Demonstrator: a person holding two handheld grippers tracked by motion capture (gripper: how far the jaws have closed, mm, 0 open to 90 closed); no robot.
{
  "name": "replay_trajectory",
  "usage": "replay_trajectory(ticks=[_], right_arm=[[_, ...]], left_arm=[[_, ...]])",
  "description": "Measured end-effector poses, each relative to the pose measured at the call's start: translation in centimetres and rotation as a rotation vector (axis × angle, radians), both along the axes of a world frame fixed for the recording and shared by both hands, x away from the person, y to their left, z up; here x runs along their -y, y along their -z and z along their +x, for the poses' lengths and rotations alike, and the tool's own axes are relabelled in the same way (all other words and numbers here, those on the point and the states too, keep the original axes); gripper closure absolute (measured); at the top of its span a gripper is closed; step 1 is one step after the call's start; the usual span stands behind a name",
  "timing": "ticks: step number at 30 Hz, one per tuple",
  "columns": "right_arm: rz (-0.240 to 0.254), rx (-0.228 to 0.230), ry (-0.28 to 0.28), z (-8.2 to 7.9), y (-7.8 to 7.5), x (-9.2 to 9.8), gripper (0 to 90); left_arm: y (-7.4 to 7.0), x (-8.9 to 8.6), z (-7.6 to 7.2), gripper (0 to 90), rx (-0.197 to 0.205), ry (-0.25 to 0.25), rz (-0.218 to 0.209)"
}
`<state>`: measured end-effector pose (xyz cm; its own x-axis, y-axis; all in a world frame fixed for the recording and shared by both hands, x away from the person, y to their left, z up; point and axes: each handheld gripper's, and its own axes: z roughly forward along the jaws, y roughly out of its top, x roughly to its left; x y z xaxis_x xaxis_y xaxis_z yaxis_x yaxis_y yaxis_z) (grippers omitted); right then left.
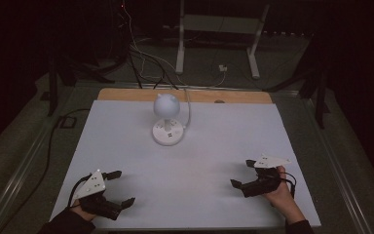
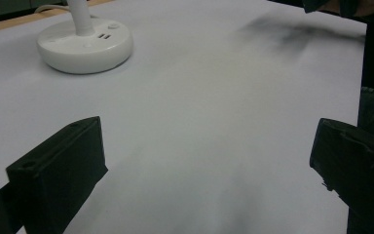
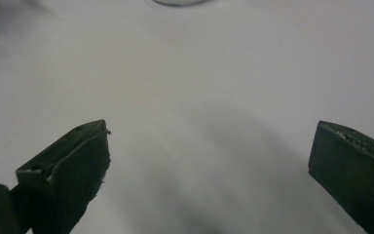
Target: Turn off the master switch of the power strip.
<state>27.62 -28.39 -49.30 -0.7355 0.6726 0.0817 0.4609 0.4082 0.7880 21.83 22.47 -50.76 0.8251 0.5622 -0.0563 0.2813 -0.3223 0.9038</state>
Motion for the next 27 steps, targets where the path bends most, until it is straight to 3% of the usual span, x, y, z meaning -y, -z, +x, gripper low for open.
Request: replay_trajectory(ticks=[4,7,13,22,27], right_arm=[[0.008,-0.007,0.014,-0.6,0.7,1.2,1.0],[0.017,-0.055,0.010,-0.6,1.3,2.0,1.0],[-0.015,-0.054,0.012,-1.3,2.4,2.9,1.0],[-0.062,-0.067,0.040,-1.4,3.5,3.4,1.0],[-0.086,-0.082,0.017,-1.2,3.7,2.8,1.0]], left_arm=[[0.0,0.0,0.0,0.3,0.000,0.000,0.001],[0.0,0.1,0.0,0.3,0.000,0.002,0.003],[0.1,0.2,0.0,0.3,-0.002,0.010,0.008],[0.1,0.2,0.0,0.3,-0.005,0.010,0.016],[0.2,0.2,0.0,0.3,-0.006,0.012,0.019]])
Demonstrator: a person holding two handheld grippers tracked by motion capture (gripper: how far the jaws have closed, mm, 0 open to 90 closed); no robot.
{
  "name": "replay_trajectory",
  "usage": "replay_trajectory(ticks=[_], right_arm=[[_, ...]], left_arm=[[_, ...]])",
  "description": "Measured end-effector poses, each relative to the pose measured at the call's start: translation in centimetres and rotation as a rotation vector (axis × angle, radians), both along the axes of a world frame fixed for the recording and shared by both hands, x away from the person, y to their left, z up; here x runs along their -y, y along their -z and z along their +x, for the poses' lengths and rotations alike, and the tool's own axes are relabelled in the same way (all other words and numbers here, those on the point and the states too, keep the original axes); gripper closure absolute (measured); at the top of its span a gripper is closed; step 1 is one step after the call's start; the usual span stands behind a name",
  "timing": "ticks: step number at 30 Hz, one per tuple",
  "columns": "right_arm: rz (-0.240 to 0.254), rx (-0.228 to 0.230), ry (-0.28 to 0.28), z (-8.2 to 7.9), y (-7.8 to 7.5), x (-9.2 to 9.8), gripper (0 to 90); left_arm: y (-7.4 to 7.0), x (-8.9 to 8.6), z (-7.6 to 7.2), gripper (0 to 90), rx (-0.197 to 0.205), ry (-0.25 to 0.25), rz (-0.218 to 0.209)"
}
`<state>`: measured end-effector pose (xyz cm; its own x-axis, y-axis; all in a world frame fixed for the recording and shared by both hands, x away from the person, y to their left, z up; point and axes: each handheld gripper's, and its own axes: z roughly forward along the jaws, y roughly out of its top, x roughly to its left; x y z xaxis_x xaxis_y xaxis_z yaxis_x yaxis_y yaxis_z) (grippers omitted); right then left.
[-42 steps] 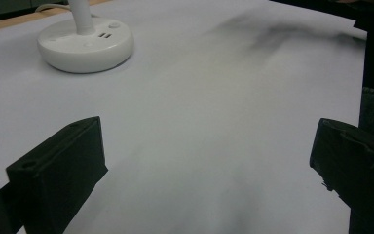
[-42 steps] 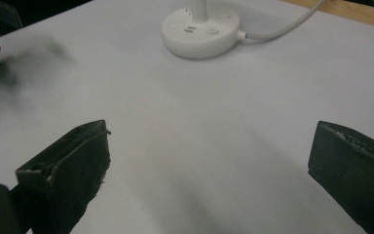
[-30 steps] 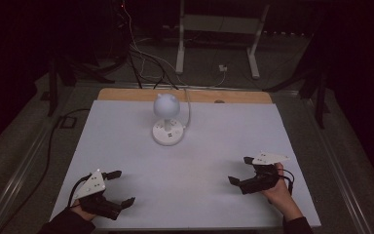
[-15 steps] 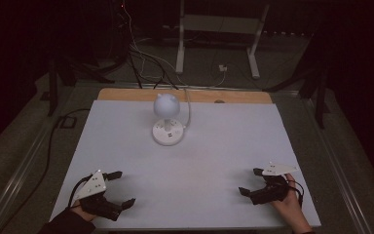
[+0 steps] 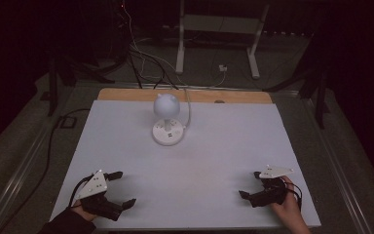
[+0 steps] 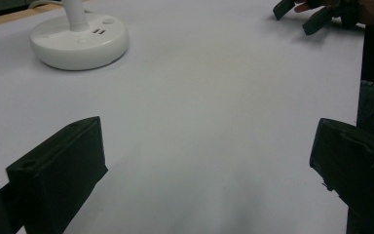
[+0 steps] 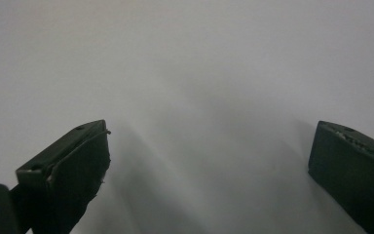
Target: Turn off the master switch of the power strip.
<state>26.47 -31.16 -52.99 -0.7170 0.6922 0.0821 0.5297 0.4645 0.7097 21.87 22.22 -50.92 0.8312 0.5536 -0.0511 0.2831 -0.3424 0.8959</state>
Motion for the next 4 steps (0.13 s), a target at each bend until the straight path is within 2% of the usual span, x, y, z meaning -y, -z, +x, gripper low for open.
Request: replay_trajectory(ticks=[4], right_arm=[[-0.003,0.002,-0.012,-0.01,-0.08,-0.28,1.0]], left_arm=[[-0.02,-0.01,-0.01,0.3,0.001,0.000,-0.002]])
